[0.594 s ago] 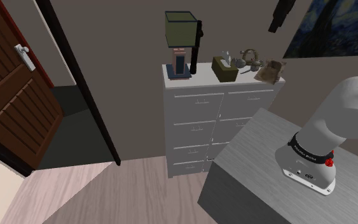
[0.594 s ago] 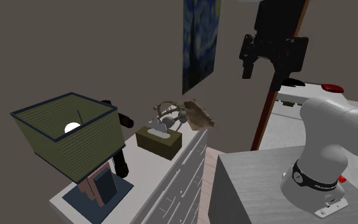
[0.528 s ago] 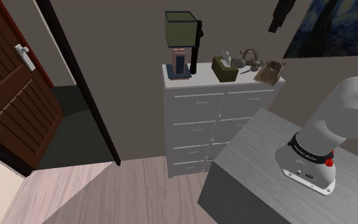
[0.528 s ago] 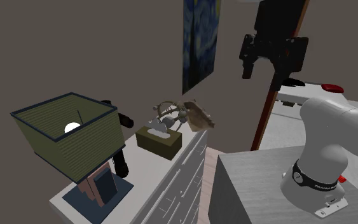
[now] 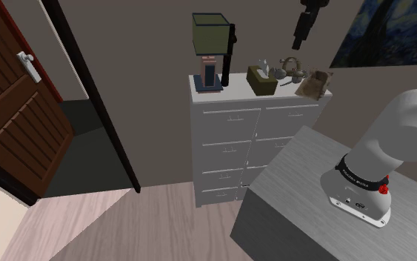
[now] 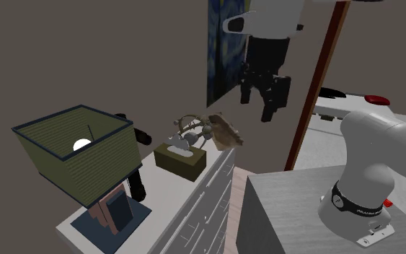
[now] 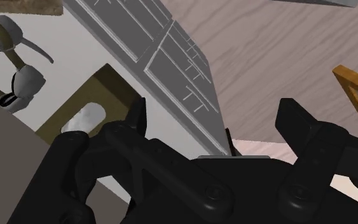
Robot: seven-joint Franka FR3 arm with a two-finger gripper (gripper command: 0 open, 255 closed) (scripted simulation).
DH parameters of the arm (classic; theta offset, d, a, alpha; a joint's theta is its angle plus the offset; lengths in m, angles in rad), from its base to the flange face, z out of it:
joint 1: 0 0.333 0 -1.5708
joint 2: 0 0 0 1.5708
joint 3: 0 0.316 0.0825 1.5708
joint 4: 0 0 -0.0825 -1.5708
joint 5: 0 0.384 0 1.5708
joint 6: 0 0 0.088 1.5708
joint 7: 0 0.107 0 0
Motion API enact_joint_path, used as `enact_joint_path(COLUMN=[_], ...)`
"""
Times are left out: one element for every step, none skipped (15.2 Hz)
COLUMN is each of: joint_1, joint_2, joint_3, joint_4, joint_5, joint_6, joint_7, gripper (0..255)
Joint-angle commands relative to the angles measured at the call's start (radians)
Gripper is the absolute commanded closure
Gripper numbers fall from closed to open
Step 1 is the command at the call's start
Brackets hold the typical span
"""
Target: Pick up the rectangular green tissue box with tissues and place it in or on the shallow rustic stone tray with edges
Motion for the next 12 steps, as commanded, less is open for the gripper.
enact_joint_path(joint_1=[-0.005, -0.008, -0.01, -0.013, -0.016, -0.019, -0.022, -0.024, -0.027, -0.03, -0.034, -0.037], joint_2=[0.059, 0.089, 0.12, 0.151, 0.184, 0.216, 0.25, 0.283, 0.318, 0.352, 0.387, 0.422], joint_3=[-0.012, -0.017, -0.022, -0.026, -0.031, -0.035, -0.04, -0.044, -0.048, -0.052, -0.056, -0.06], joint_4=[0.005, 0.009, 0.014, 0.02, 0.027, 0.036, 0.046, 0.058, 0.07, 0.084, 0.099, 0.116], joint_5=[-0.032, -0.046, -0.06, -0.074, -0.088, -0.102, -0.115, -0.129, -0.142, -0.155, -0.167, -0.18], joint_6=[0.053, 0.079, 0.105, 0.13, 0.154, 0.179, 0.202, 0.225, 0.247, 0.268, 0.289, 0.308], joint_7=[-0.023, -0.032, -0.041, -0.049, -0.056, -0.064, -0.07, -0.077, -0.083, -0.089, -0.094, -0.099], gripper=[0, 0, 0, 0, 0, 0, 0, 0, 0, 0, 0, 0])
